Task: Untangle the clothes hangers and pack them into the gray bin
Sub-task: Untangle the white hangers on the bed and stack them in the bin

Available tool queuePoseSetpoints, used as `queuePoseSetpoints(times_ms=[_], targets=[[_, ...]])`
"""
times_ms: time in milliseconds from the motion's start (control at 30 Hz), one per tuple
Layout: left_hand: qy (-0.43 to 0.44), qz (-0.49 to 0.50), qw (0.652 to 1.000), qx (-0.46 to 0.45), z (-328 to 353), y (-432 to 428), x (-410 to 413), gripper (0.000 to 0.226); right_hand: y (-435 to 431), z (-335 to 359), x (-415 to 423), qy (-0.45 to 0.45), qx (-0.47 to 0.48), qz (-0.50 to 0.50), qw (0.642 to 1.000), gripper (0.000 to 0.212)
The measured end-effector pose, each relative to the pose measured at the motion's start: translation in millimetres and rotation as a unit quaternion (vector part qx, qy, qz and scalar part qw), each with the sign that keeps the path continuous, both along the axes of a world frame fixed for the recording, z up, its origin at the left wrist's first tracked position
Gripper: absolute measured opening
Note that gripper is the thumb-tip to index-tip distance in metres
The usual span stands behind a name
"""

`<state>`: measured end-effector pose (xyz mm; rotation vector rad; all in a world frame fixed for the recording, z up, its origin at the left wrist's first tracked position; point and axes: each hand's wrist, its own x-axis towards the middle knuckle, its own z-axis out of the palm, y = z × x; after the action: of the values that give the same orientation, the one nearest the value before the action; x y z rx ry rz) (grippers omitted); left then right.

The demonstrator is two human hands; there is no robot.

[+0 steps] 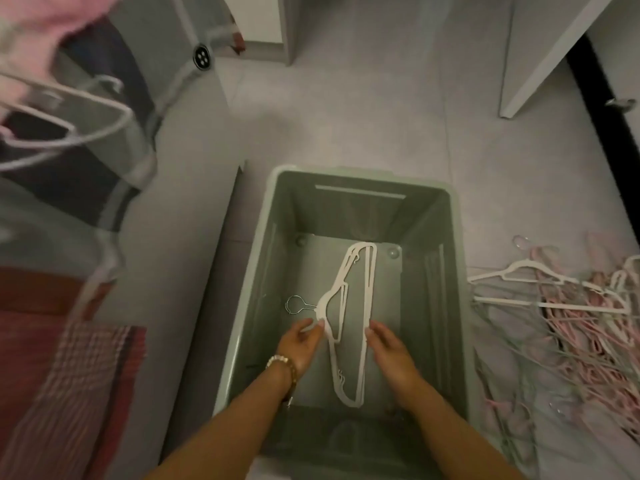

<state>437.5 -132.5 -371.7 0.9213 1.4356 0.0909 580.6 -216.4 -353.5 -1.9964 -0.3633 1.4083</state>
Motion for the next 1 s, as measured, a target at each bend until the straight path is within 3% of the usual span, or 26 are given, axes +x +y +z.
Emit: queuePoseSetpoints(times_ms=[267, 400, 467, 600, 767, 900, 1000], targets=[[-0.06, 0.047, 0.981, 0.177, 244, 73, -32, 0.037, 77, 217, -28, 0.001, 0.159, 0.065, 0.985, 0.047], [-0.056, 0.021, 0.947, 0.316, 336, 105, -91, 0.03, 128, 295, -74, 0.023, 0.225, 0.105, 0.968, 0.05], [-0.008, -0.005, 0.921, 0.39, 363, 121, -132, 0.032, 156, 320, -106, 0.029, 0.235, 0.127, 0.963, 0.049], [0.167, -0.036, 0.87, 0.463, 369, 152, -215, 0.055, 204, 342, -168, 0.007, 0.22, 0.158, 0.963, 0.056], [0.348, -0.127, 0.87, 0.326, 335, 184, -303, 0.068, 252, 341, -240, 0.032, 0.206, 0.178, 0.962, 0.057], [0.374, -0.206, 0.852, 0.303, 320, 191, -332, 0.062, 286, 339, -285, 0.11, 0.16, 0.138, 0.971, 0.054], [0.358, -0.206, 0.827, 0.382, 331, 191, -337, 0.067, 303, 339, -305, 0.14, 0.138, 0.064, 0.978, 0.028]])
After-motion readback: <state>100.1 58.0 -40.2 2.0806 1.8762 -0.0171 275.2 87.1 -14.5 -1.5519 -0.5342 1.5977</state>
